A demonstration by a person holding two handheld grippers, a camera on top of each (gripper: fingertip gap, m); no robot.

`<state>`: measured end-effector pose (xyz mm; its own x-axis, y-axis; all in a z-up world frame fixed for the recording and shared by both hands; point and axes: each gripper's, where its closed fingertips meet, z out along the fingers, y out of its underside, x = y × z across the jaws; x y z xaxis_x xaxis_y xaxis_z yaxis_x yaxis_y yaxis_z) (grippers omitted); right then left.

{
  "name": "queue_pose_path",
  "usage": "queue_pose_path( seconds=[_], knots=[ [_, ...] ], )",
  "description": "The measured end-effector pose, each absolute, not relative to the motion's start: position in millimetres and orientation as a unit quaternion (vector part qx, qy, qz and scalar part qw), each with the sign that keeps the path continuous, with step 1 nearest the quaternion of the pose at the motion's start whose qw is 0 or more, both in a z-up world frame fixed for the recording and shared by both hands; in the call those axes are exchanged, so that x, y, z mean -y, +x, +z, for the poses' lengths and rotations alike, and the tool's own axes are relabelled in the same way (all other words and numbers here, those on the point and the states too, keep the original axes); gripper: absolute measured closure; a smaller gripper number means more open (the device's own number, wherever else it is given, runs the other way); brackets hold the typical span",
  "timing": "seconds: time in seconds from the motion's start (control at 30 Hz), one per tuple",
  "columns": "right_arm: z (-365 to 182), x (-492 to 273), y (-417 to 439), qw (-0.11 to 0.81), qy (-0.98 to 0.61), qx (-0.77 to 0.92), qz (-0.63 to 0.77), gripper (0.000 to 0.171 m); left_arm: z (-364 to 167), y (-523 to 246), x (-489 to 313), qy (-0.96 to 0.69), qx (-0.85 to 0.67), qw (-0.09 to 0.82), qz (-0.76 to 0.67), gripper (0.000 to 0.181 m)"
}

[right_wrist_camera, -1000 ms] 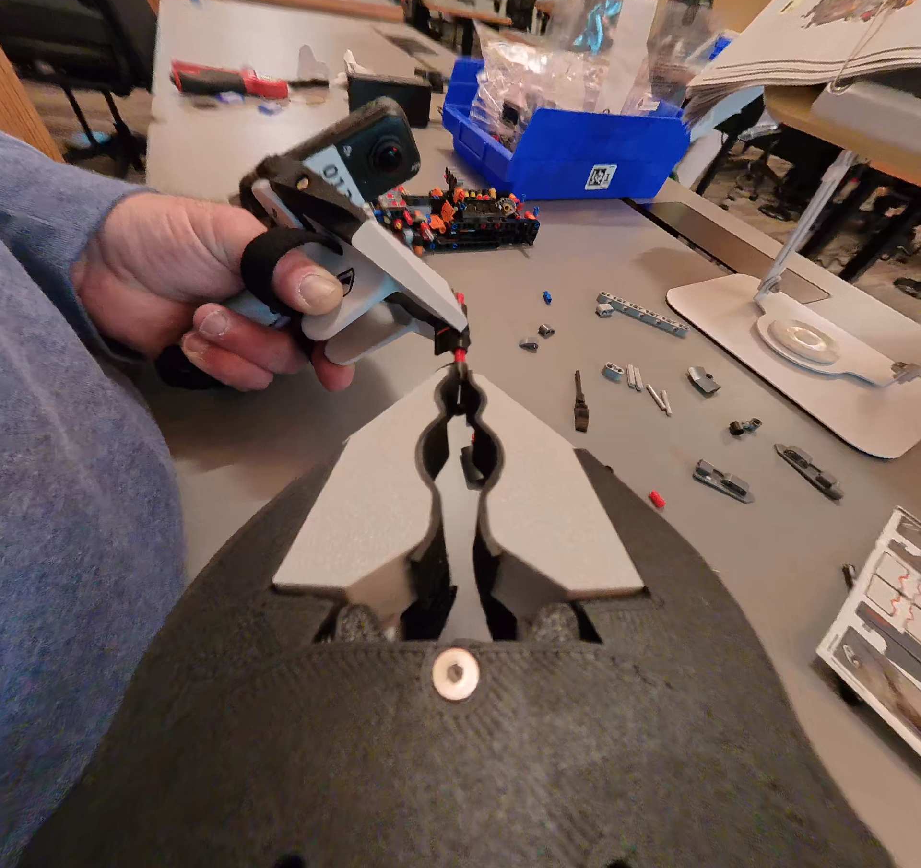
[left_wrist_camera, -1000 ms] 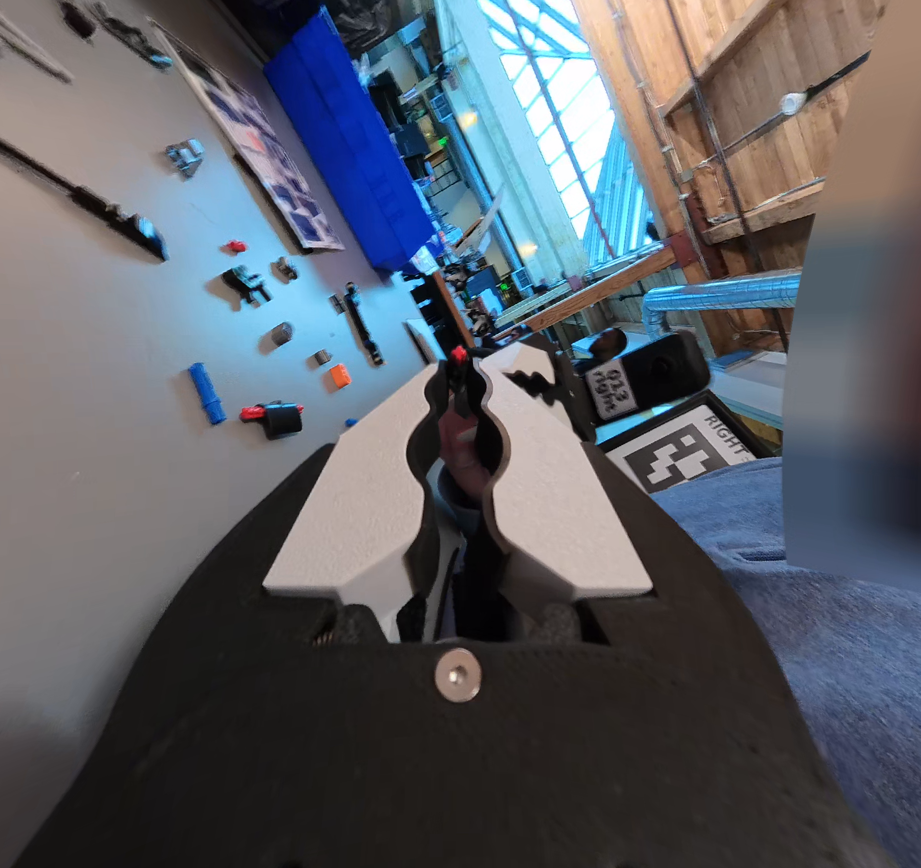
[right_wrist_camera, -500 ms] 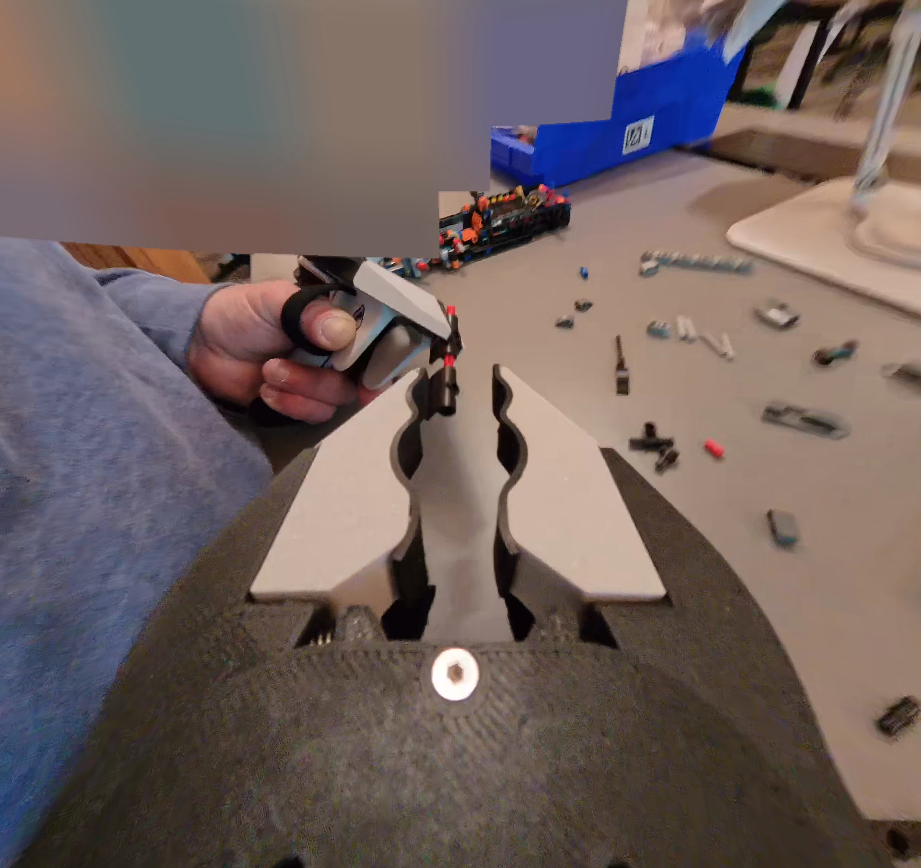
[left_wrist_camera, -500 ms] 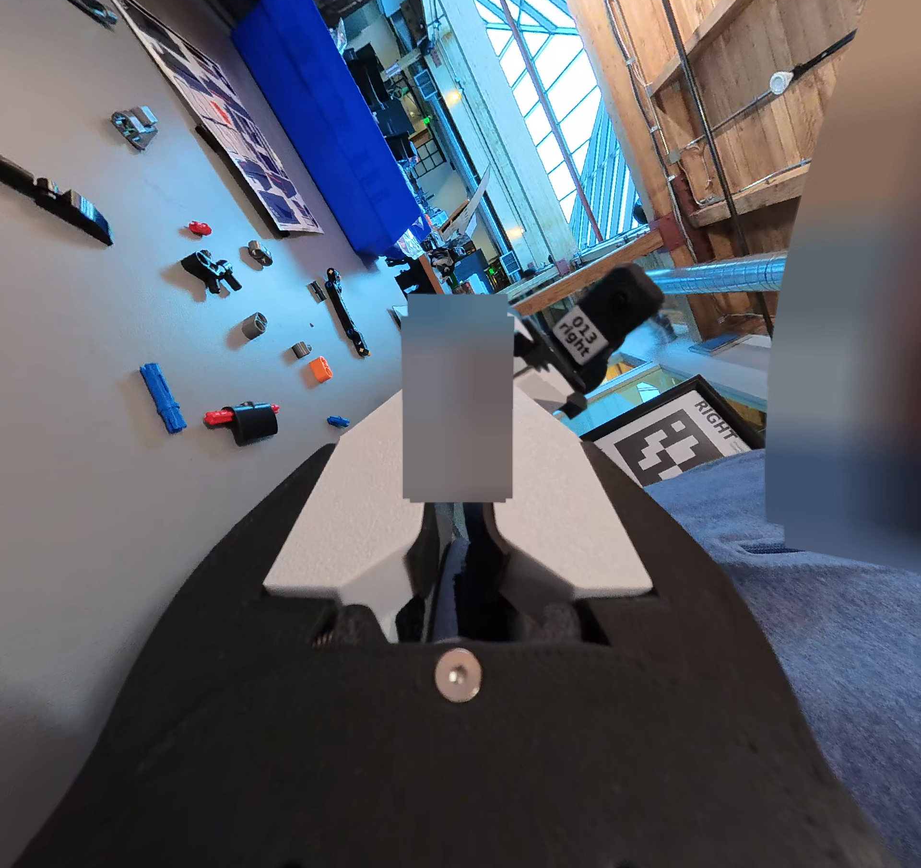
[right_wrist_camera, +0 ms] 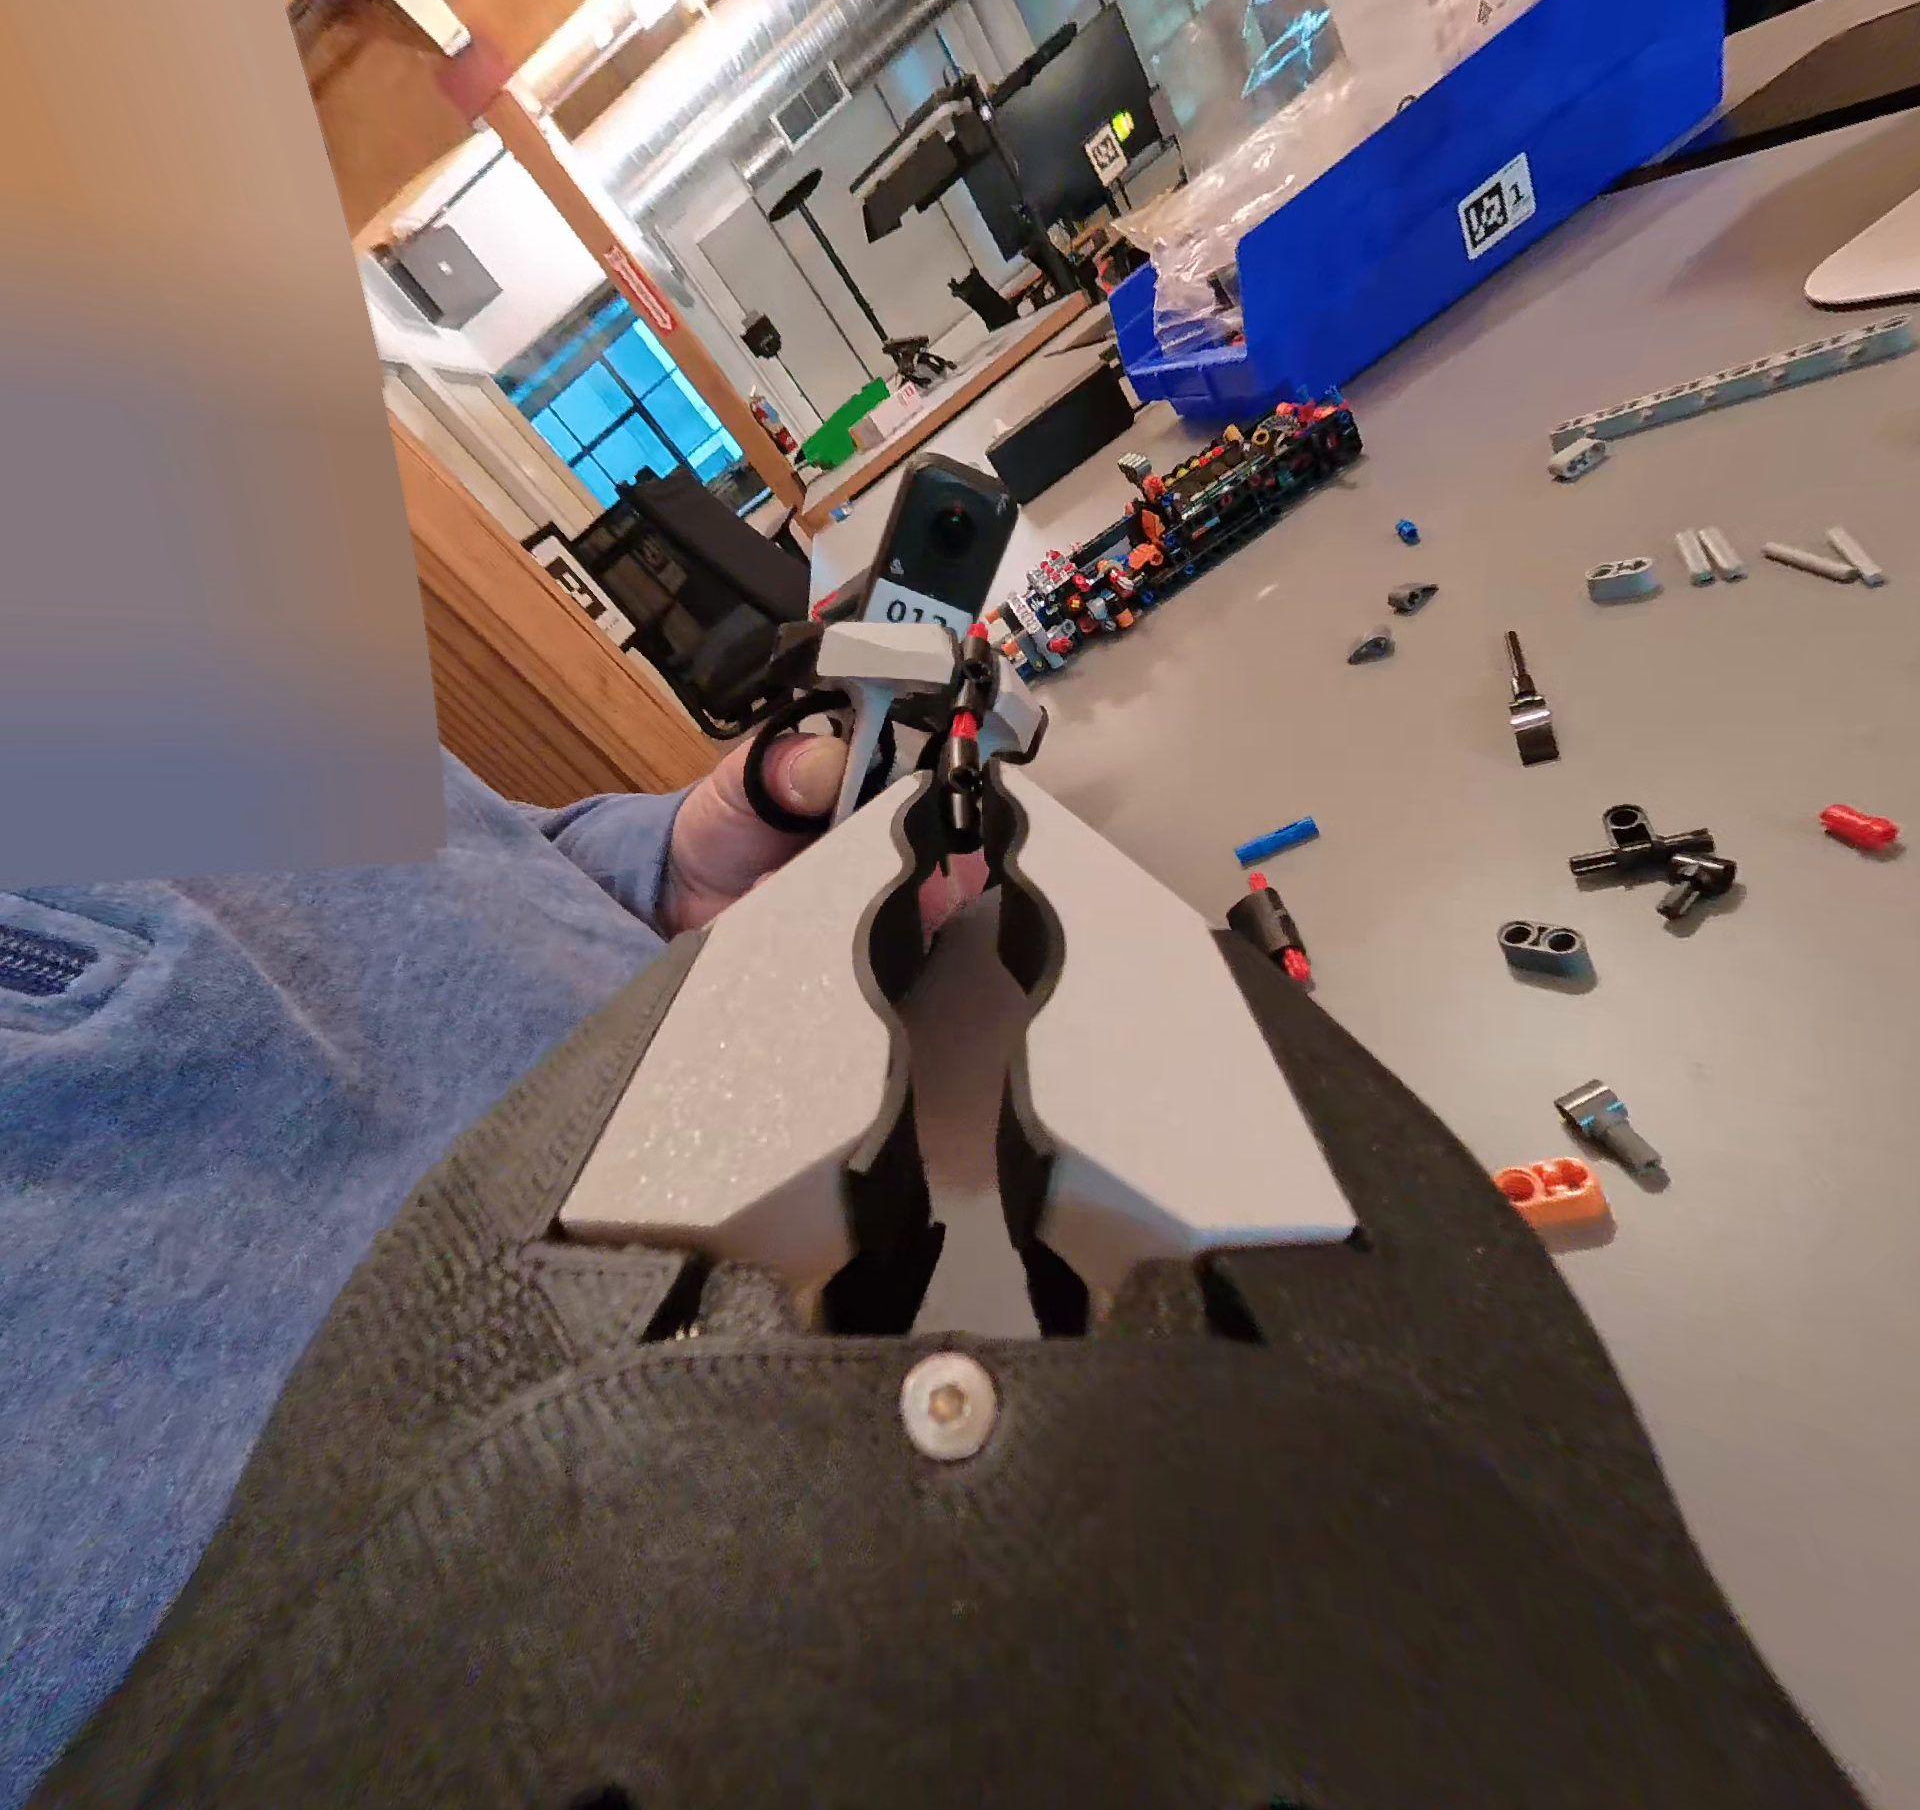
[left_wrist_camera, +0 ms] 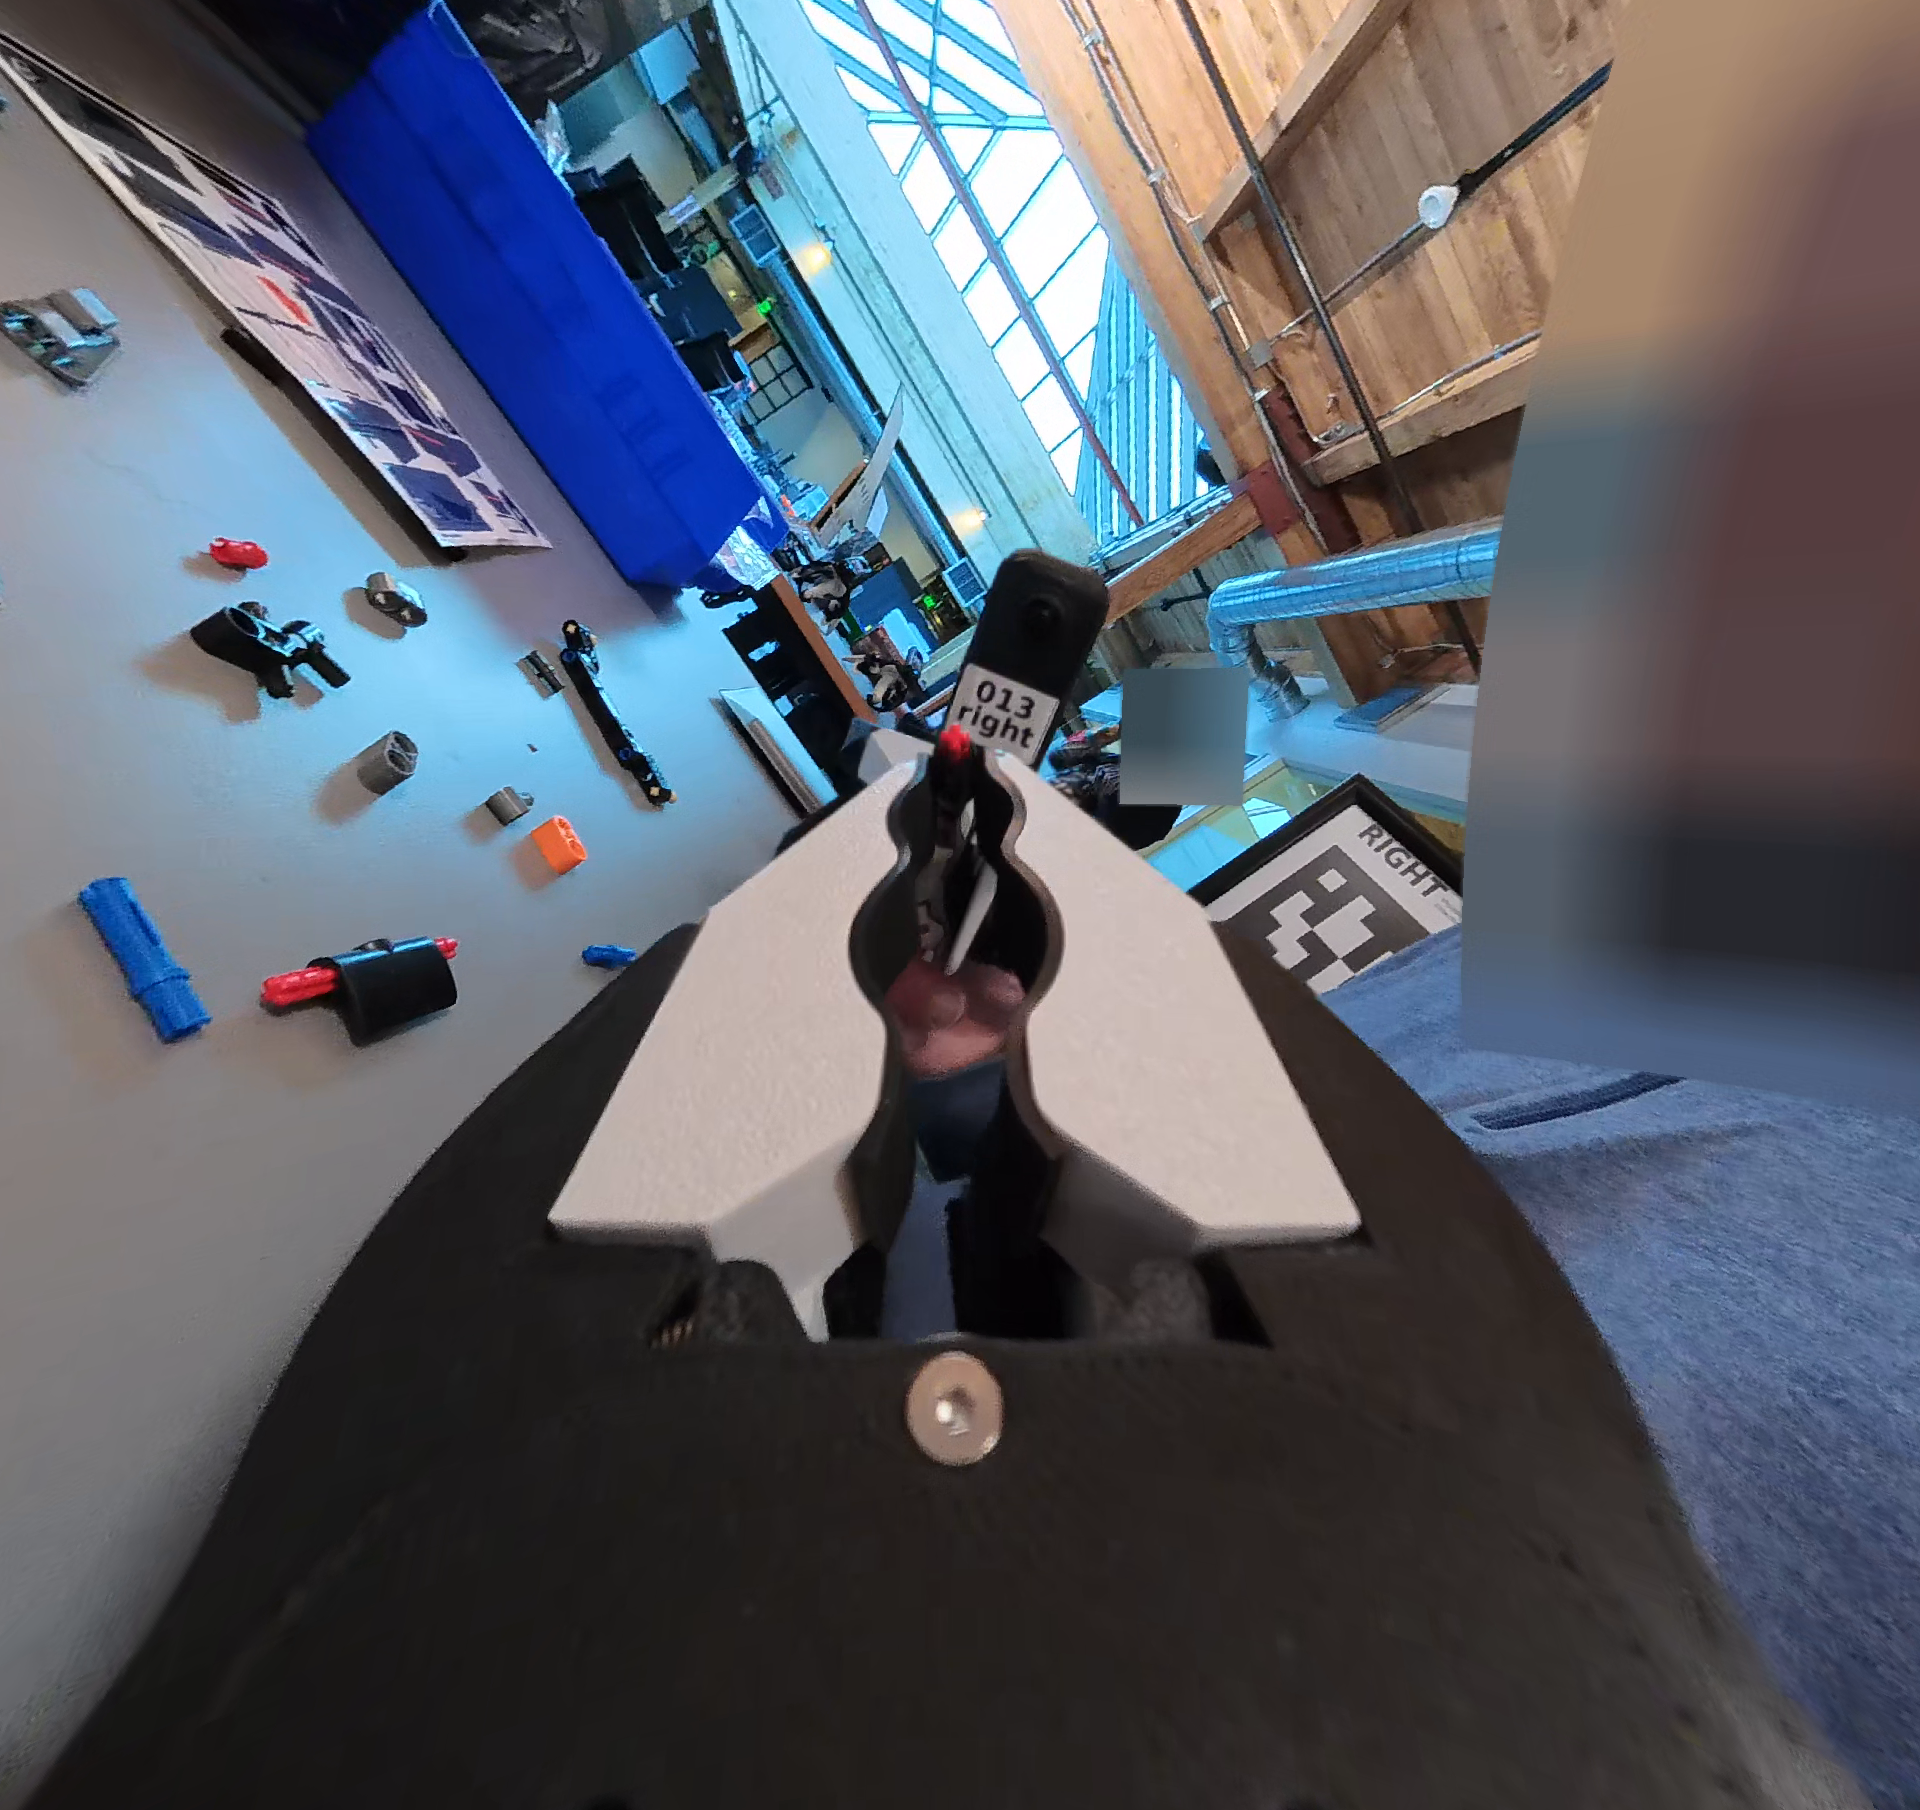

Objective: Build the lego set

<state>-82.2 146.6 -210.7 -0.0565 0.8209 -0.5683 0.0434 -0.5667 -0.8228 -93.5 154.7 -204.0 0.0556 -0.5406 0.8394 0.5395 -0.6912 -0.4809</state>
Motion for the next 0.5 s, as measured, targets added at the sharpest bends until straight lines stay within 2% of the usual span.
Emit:
queue_pose_path(
  seconds=[0.2,0.5],
  knots=[
    [-206.7,-148.9,-81.5,0.330,-0.605,0.334,0.643,0.168,-199.9,-94.0,-154.4,-0.603,0.001,0.404,-0.688,0.176],
    [-205.6,-148.1,-80.6,0.304,-0.610,0.327,0.655,0.168,-199.2,-93.8,-152.6,-0.627,-0.049,0.432,-0.646,0.176]
  ],
)
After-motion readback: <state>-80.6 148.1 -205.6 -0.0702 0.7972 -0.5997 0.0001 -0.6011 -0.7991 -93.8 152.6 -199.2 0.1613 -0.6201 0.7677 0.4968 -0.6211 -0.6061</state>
